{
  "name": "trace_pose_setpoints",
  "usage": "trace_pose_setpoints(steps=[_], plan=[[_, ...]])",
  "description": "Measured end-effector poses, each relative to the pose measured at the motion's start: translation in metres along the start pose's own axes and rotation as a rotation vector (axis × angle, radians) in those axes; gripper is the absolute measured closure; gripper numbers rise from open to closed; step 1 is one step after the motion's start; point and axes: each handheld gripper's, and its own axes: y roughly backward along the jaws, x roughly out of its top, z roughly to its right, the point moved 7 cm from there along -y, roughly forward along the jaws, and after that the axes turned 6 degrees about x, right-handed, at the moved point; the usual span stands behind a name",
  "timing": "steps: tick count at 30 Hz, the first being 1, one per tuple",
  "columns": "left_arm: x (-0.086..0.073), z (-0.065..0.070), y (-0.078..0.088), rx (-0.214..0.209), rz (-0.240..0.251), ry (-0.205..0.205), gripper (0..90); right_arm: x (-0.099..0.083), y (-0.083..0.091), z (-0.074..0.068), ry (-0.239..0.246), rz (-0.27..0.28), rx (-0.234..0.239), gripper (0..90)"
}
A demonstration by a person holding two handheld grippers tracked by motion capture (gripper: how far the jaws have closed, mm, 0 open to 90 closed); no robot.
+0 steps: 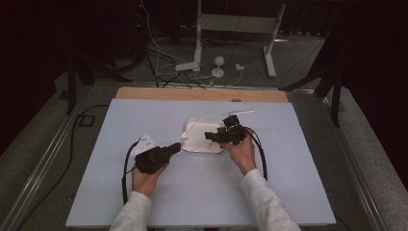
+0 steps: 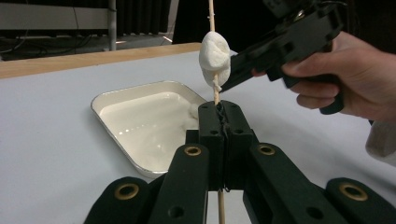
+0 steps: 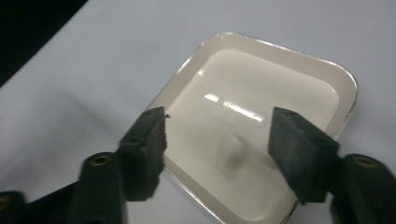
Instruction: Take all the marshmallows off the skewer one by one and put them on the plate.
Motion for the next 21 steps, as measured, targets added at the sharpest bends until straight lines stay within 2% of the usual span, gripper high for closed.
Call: trace_pose_setpoints(steps=[1, 2, 7, 9, 10, 11, 13, 15, 16, 17, 19, 21], plan=[[0.0, 0.0, 0.0, 0.001, 0.0, 0.001, 90.0, 0.0, 0.0, 0.0, 0.0, 0.0, 0.0, 32.5], [0.0, 0.0, 0.0, 0.001, 0.001, 0.001, 90.0, 0.003, 0.005, -0.005, -0.003, 0.02, 0.031, 28.7], [0.0, 0.001, -0.001, 0.001, 0.0, 0.0, 90.0, 0.007, 0.014, -0.018, 0.01, 0.049, 0.093, 26.0], [0.0, 0.001, -0.002, 0.001, 0.0, 0.001, 90.0, 0.008, 0.016, -0.028, 0.016, 0.058, 0.14, 24.9], [0.0, 0.001, -0.002, 0.002, 0.001, 0.001, 90.0, 0.008, 0.016, -0.028, 0.016, 0.058, 0.14, 24.9], [0.0, 0.002, -0.002, 0.002, 0.001, 0.001, 90.0, 0.01, 0.017, -0.034, 0.016, 0.067, 0.172, 24.4], [0.0, 0.002, -0.002, 0.001, 0.002, 0.002, 90.0, 0.01, 0.018, -0.038, 0.015, 0.069, 0.188, 24.4], [0.001, 0.002, -0.001, -0.001, 0.005, 0.005, 90.0, 0.011, 0.017, -0.049, 0.019, 0.072, 0.236, 24.6], [0.001, 0.002, -0.001, -0.003, 0.005, 0.004, 90.0, 0.011, 0.017, -0.049, 0.019, 0.072, 0.236, 24.6], [0.001, 0.002, -0.001, -0.005, 0.008, 0.007, 90.0, 0.011, 0.015, -0.056, 0.025, 0.069, 0.269, 26.3], [0.002, 0.003, -0.001, -0.01, 0.014, 0.014, 90.0, 0.011, 0.014, -0.059, 0.028, 0.066, 0.283, 27.9], [0.002, 0.003, -0.001, -0.014, 0.017, 0.017, 90.0, 0.01, 0.011, -0.067, 0.032, 0.059, 0.326, 35.2]])
